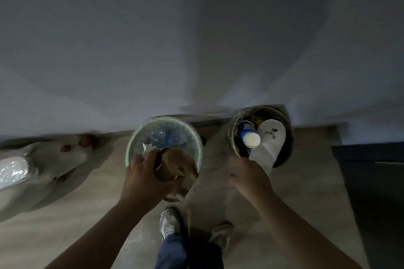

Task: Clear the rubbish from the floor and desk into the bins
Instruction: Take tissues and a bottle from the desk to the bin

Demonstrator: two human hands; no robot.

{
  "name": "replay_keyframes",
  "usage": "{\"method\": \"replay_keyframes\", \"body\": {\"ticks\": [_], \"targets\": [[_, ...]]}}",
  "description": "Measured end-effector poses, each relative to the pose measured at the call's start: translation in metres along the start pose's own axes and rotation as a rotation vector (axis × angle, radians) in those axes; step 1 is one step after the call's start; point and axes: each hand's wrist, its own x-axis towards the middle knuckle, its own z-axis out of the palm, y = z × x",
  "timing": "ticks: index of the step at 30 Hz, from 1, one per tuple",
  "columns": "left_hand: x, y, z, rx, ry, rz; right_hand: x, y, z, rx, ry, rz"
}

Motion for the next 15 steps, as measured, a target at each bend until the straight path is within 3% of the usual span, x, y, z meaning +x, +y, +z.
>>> {"method": "replay_keyframes", "body": {"ticks": [15], "targets": [[0.04, 0.157, 0.133, 0.283, -0.218, 0.288, -0.029, 0.165, -0.037, 0.201, 0.152, 0.28]]}}
